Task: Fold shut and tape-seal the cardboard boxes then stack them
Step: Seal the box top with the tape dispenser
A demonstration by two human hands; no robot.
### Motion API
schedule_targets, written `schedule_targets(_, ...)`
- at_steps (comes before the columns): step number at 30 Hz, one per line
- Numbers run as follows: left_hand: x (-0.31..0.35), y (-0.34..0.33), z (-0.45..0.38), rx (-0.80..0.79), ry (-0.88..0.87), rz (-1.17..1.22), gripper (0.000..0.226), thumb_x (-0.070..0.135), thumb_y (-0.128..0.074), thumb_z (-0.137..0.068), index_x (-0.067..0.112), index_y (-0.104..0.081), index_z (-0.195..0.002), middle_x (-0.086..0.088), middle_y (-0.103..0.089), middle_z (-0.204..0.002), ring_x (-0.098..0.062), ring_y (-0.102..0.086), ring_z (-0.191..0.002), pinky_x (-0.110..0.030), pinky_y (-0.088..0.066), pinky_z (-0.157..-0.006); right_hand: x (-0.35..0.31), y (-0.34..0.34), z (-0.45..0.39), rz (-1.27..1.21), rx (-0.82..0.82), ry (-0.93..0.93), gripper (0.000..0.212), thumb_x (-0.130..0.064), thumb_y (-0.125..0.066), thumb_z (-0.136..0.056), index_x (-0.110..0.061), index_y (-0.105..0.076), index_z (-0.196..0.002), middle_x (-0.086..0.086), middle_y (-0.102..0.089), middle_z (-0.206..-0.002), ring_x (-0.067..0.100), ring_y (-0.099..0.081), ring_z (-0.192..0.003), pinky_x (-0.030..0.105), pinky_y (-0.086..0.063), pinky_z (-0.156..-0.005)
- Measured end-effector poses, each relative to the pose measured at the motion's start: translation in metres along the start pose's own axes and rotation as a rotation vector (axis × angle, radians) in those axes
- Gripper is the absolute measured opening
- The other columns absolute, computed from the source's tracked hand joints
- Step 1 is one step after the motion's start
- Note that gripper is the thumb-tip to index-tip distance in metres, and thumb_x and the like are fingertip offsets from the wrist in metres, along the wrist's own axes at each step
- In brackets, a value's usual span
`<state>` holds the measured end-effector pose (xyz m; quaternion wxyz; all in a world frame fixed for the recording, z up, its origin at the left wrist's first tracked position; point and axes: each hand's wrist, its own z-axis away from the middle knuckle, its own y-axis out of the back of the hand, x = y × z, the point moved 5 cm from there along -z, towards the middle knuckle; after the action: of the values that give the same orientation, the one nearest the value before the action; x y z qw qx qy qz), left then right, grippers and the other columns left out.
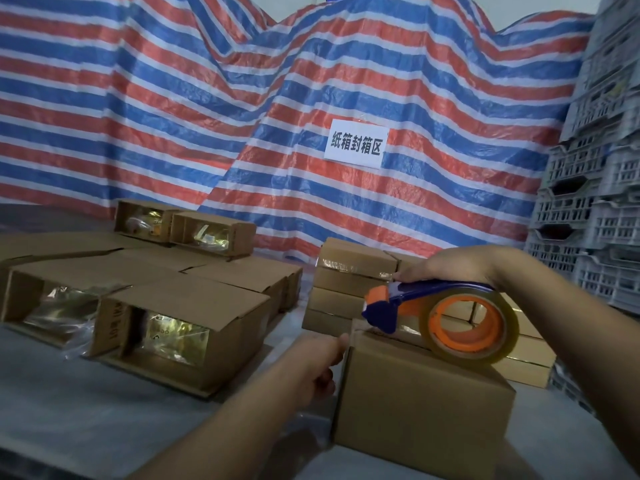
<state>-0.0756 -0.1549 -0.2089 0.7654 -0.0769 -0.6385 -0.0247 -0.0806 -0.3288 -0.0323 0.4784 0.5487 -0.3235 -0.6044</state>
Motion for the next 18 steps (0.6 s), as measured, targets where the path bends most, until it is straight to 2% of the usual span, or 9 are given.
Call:
schedule_targets(3,-0.006,-0.002,0.003,-0.041,0.047,0.055,0.03,0.043,-0.06,-0.095,0.014,-0.063,-0.1,0.002,-0.048,-0.07,-0.011,-0.033,-0.055,-0.022,-0.036,-0.05,0.001,-0.001,-0.001,0.0,-0.006,0.01,0.047,-0.056,-0.049,-0.098,-0.014,-0.06,-0.115,-0.002,-0.07,-0.076,0.008,-0.064,-0.061,0.02,-0.051,-0.061)
schedule_targets(7,-0.005,-0.003,0.005,-0.057,0.055,0.052,0.041,0.046,-0.06,-0.094,0.012,-0.062,-0.117,-0.003,-0.053,-0.092,-0.014,-0.043,-0.071,-0.024,-0.04,-0.06,0.005,0.002,-0.006,-0.09,0.049,0.003,0.043,-0.049,-0.055,-0.097,-0.011,-0.061,-0.116,0.0,-0.071,-0.084,0.01,-0.066,-0.07,0.022,-0.055,-0.069)
schedule_targets(10,-0.004,0.002,0.007,-0.074,0.065,0.007,0.043,0.052,-0.064,-0.089,0.018,-0.056,-0.114,-0.004,-0.06,-0.112,-0.018,-0.058,-0.094,-0.027,-0.051,-0.07,0.005,0.0,-0.004,-0.056,0.008,-0.032,0.049,-0.055,-0.054,-0.096,-0.012,-0.059,-0.118,0.002,-0.071,-0.082,0.012,-0.066,-0.068,0.023,-0.053,-0.067)
schedule_targets(11,-0.004,0.007,0.006,-0.038,0.058,-0.048,0.042,0.054,-0.063,-0.089,0.02,-0.053,-0.112,-0.006,-0.059,-0.113,-0.019,-0.059,-0.096,-0.027,-0.052,-0.073,0.004,0.0,-0.004,-0.043,0.006,-0.033,0.049,-0.056,-0.054,-0.096,-0.013,-0.059,-0.118,0.002,-0.071,-0.082,0.012,-0.066,-0.068,0.023,-0.053,-0.066)
schedule_targets(13,0.004,0.019,0.004,0.096,-0.009,-0.131,0.039,0.051,-0.054,-0.095,0.018,-0.051,-0.116,-0.007,-0.057,-0.104,-0.017,-0.057,-0.087,-0.026,-0.05,-0.069,0.003,0.001,-0.004,-0.028,0.02,-0.027,0.049,-0.057,-0.053,-0.096,-0.014,-0.059,-0.119,0.001,-0.072,-0.082,0.012,-0.066,-0.069,0.022,-0.053,-0.067)
schedule_targets(15,0.022,0.025,0.003,0.181,-0.149,-0.148,0.032,0.042,-0.046,-0.101,0.017,-0.051,-0.121,-0.006,-0.056,-0.097,-0.015,-0.055,-0.082,-0.025,-0.047,-0.067,0.002,0.001,-0.004,0.005,0.032,-0.014,0.049,-0.058,-0.051,-0.097,-0.015,-0.06,-0.119,0.001,-0.071,-0.082,0.011,-0.065,-0.07,0.022,-0.052,-0.069)
schedule_targets(17,0.037,0.018,0.002,0.162,-0.245,-0.19,0.035,0.038,-0.045,-0.102,0.015,-0.052,-0.127,-0.01,-0.061,-0.116,-0.023,-0.06,-0.106,-0.032,-0.051,-0.087,0.003,0.001,-0.004,-0.016,0.029,-0.016,0.048,-0.057,-0.05,-0.098,-0.014,-0.059,-0.118,-0.001,-0.071,-0.078,0.009,-0.065,-0.066,0.021,-0.051,-0.067)
schedule_targets(18,0.042,0.012,0.003,0.13,-0.26,-0.213,0.036,0.039,-0.046,-0.102,0.014,-0.054,-0.127,-0.012,-0.06,-0.122,-0.025,-0.059,-0.113,-0.034,-0.05,-0.093,0.003,0.001,-0.004,-0.025,0.022,-0.016,0.048,-0.056,-0.05,-0.098,-0.014,-0.058,-0.119,-0.001,-0.071,-0.077,0.009,-0.065,-0.065,0.021,-0.051,-0.066)
